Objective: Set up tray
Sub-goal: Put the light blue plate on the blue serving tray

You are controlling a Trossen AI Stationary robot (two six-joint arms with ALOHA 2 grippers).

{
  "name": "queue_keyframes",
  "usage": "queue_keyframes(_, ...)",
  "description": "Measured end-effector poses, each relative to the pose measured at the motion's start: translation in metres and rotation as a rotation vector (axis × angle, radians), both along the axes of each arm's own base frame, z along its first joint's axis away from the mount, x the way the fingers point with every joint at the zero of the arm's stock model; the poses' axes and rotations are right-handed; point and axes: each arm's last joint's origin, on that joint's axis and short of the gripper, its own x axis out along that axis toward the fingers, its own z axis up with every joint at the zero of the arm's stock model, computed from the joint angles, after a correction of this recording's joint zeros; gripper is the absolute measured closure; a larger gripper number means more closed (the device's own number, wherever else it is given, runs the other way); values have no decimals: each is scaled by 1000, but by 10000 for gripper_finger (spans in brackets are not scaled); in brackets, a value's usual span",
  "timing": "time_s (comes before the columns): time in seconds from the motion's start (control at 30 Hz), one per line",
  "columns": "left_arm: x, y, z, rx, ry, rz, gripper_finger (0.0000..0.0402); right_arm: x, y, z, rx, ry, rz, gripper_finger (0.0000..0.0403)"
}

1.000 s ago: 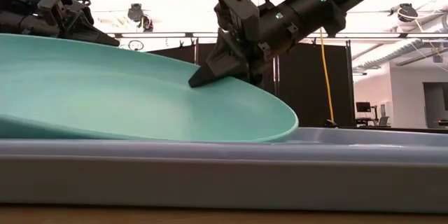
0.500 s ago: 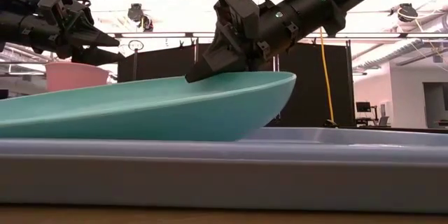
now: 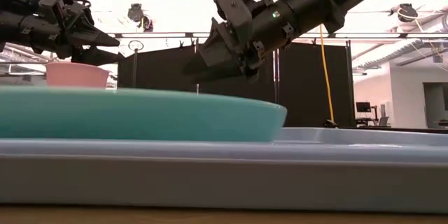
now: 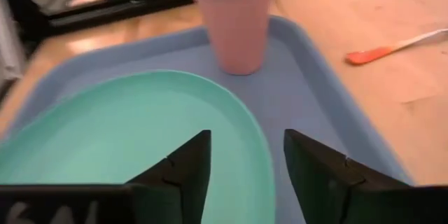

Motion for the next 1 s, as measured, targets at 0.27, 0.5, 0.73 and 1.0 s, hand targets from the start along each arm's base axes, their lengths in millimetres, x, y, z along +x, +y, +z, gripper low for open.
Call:
queue_keyframes(0.27,1,-4,8,-76,-87,-80,218,-2,-1,11,-94,-13,22,232)
queue_keyframes(0.5,12,-21,29,-13,-69,-195,290,-23,-8,46,-241,9,-12,235)
queue_keyframes(0.73,44,-45,59,129,71,-309,396,-73,-23,96,-384,-50,-194,238)
queue_keyframes(1.0,108,-80,39,137,375,-421,399,-143,-36,121,-308,-232,-236,240)
